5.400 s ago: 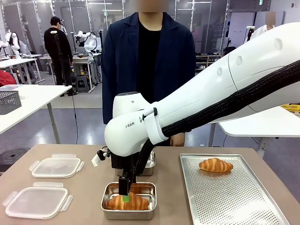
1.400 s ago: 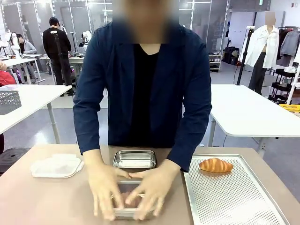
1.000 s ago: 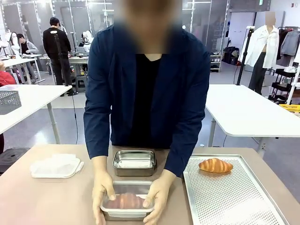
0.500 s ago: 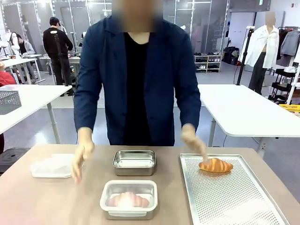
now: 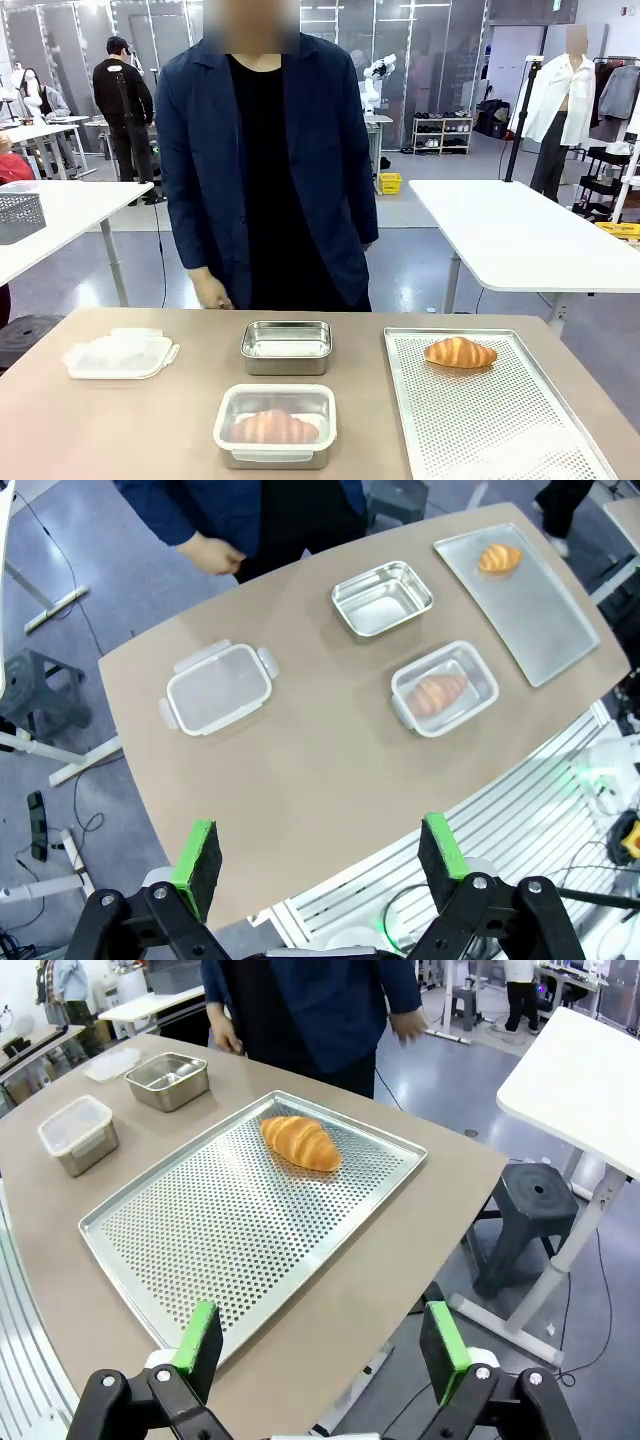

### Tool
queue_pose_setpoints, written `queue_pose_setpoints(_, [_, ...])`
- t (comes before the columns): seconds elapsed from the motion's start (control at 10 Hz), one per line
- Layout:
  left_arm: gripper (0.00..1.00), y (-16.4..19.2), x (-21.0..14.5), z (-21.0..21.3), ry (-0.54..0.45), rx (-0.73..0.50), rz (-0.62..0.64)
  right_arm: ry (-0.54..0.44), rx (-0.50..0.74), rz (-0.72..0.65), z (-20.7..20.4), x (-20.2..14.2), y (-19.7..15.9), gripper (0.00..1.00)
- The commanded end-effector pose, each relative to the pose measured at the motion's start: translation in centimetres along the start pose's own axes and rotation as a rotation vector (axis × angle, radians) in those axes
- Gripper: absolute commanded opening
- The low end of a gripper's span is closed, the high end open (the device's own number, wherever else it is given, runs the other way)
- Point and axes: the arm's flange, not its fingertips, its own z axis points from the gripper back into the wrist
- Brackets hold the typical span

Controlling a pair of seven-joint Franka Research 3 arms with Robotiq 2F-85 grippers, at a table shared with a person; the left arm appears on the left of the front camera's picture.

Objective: Place the bread into the airtight container.
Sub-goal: Pick up a Butter Roll and place it into an empty Airtight Container.

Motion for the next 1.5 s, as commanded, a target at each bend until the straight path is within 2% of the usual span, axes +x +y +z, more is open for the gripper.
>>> queue_pose_setpoints(0.0, [1.0, 0.1, 0.2, 0.3, 0.008, 0.003, -0.002, -0.019, -0.004, 0.015, -0.2, -0.2, -0.2, 1.0])
queue_pose_setpoints(0.3, [1.0, 0.1, 0.2, 0.3, 0.008, 0.003, -0.002, 0.0, 0.0, 0.0, 0.0, 0.0, 0.0, 1.0])
queue_pose_setpoints(0.5, [1.0, 0.1, 0.2, 0.3, 0.008, 0.003, -0.002, 0.141, 0.031, 0.101, -2.7, 4.1, 1.0, 1.0])
queue_pose_setpoints(0.8, [1.0, 0.1, 0.2, 0.3, 0.008, 0.003, -0.002, 0.343, 0.115, 0.259, -10.4, 11.2, 3.5, 1.0])
queue_pose_setpoints(1.0, [1.0, 0.1, 0.2, 0.3, 0.008, 0.003, -0.002, 0.451, 0.194, 0.378, -16.4, 14.6, 5.0, 1.0])
queue_pose_setpoints(1.1, [1.0, 0.1, 0.2, 0.3, 0.008, 0.003, -0.002, 0.518, 0.172, 0.462, -20.0, 15.8, 6.0, 1.0])
queue_pose_setpoints(1.2, [1.0, 0.1, 0.2, 0.3, 0.008, 0.003, -0.002, 0.562, 0.203, 0.513, -22.6, 16.3, 7.0, 1.0])
queue_pose_setpoints(1.4, [1.0, 0.1, 0.2, 0.3, 0.008, 0.003, -0.002, 0.619, 0.21, 0.59, -26.4, 17.1, 8.0, 1.0])
